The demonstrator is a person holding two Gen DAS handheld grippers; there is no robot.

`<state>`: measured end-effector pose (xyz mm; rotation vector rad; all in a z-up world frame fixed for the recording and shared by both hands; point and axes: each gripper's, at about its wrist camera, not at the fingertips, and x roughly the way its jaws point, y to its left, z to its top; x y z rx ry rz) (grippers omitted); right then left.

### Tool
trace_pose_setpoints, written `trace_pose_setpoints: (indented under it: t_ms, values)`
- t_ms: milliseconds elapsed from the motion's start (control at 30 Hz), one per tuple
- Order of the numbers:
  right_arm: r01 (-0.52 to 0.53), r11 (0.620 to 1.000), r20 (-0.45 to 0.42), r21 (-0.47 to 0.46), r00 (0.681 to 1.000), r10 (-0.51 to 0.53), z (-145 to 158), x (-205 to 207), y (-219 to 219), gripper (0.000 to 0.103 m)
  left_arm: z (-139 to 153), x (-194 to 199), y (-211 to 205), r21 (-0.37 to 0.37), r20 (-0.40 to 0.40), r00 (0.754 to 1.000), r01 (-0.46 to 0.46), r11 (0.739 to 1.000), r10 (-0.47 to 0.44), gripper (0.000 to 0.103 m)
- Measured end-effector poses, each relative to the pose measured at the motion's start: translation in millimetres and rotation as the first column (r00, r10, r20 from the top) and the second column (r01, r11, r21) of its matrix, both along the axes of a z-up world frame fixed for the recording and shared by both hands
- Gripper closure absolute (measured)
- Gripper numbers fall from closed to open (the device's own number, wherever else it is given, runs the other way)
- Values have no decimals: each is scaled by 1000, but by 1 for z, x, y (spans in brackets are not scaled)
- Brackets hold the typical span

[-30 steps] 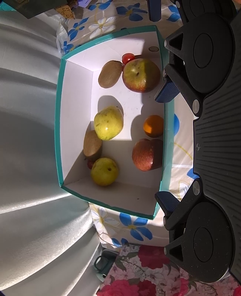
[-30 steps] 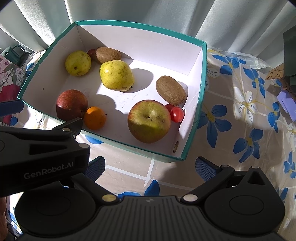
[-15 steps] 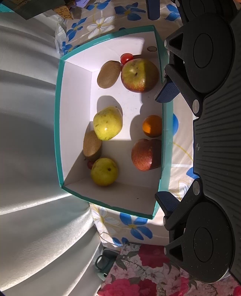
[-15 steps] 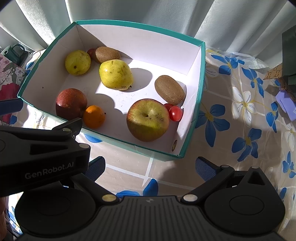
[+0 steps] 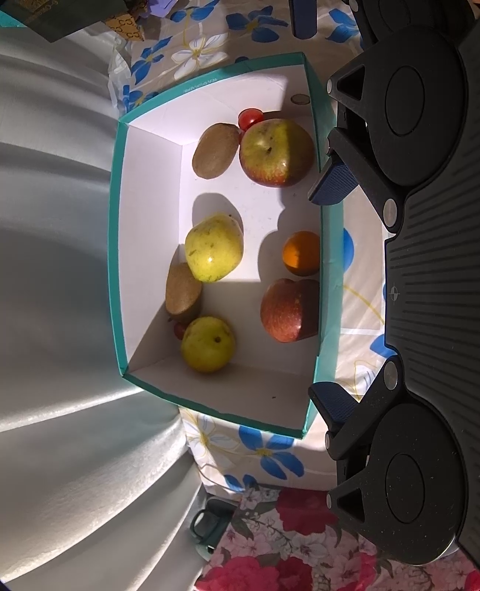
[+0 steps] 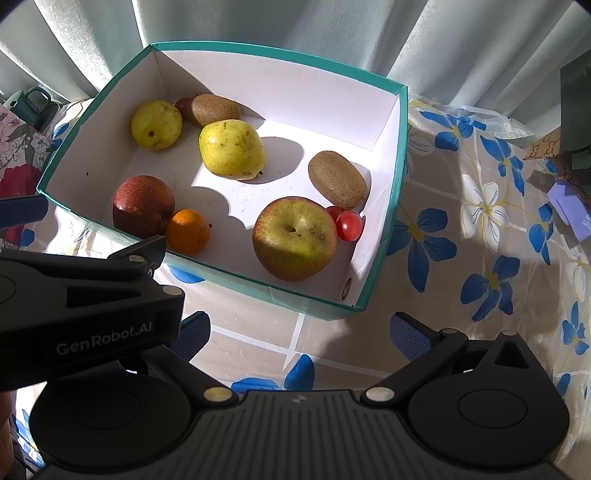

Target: Organize fruits

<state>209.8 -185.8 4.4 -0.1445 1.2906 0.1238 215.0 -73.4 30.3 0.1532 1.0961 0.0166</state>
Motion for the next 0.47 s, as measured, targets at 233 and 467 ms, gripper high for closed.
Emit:
trace_pose_setpoints:
  t_ms: [233, 467]
  values:
    - [0, 1000, 3, 2, 1000, 0, 1, -2, 0, 0, 3, -5, -2, 19, 45, 999, 4, 1000, -5, 0]
    - [-3, 1000, 5, -2, 1000, 3, 2, -4, 2, 0, 3, -7, -3, 42, 62, 998, 5, 999, -7, 0]
